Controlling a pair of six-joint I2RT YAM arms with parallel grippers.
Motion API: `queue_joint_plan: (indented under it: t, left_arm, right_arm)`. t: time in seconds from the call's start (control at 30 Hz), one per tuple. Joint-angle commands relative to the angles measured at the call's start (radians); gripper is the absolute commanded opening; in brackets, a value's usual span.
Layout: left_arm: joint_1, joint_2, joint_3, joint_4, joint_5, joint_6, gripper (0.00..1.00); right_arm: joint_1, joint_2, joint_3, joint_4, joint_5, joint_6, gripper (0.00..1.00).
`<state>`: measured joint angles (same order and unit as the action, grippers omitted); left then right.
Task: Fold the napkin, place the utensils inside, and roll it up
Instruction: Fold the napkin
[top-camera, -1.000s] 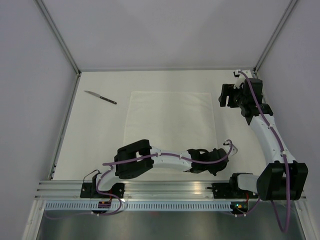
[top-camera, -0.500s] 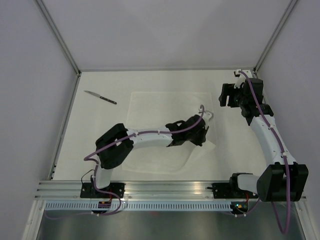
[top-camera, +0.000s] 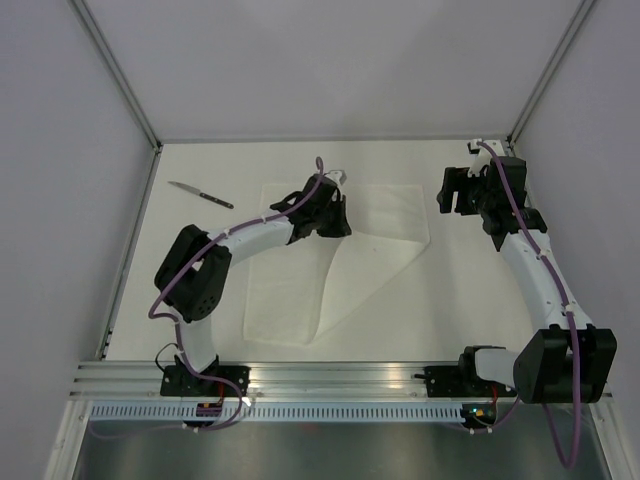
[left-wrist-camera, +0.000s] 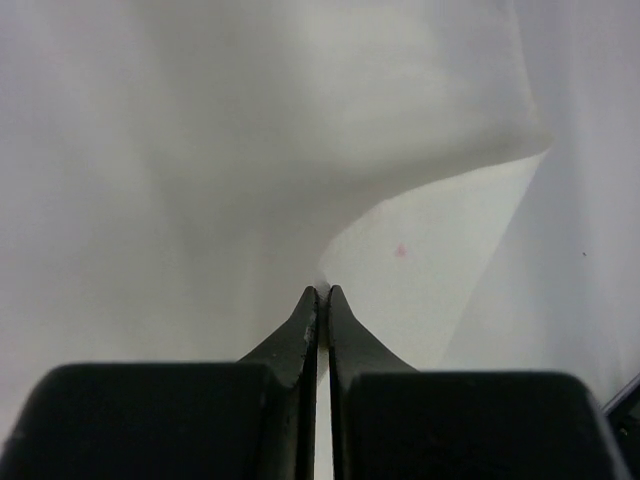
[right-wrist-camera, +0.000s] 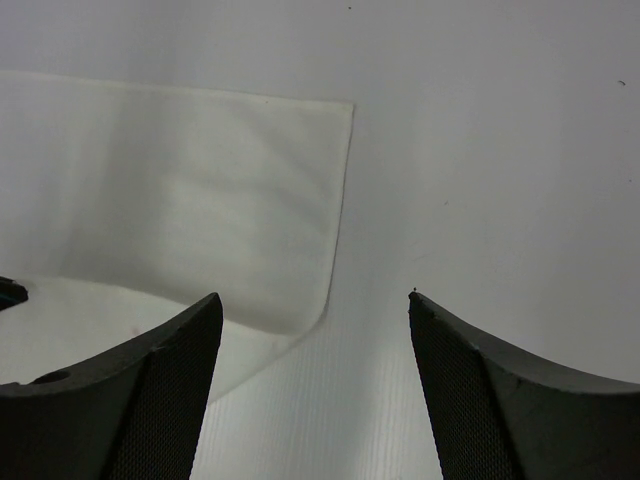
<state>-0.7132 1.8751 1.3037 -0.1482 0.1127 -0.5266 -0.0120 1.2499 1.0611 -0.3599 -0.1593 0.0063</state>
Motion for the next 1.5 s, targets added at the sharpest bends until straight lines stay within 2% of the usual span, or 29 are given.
queue_joint_plan:
  t: [0.0,0.23,0.53,0.67,1.0,1.47]
  left_arm:
    - [0.069,-0.065,0.042,-0.088,0.03,-0.03,0.02]
    - [0.207,-0.048,0.123,-0.188,0.03,0.01,0.02]
    - [0.313,0.022,0.282,-0.278,0.048,0.045,0.02]
    - [0.339,0.056,0.338,-0.3,0.058,0.05,0.02]
    - [0.411,0.091,0.361,-0.31,0.09,0.057,0.02]
    - [0.449,0.147,0.434,-0.333,0.111,0.063,0.02]
  right_arm:
    - [0.003,-0.02,0.03,-0.004,-0.003,0.001,0.81]
    - [0.003,-0.017,0.031,-0.01,-0.016,0.001,0.81]
    - [0.003,-0.017,0.031,-0.016,-0.026,0.001,0.81]
    - [0.003,-0.018,0.031,-0.016,-0.031,0.003,0.81]
    - [0.003,-0.02,0.031,-0.019,-0.036,0.001,0.81]
    - [0.003,-0.014,0.031,-0.022,-0.042,0.003,0.8]
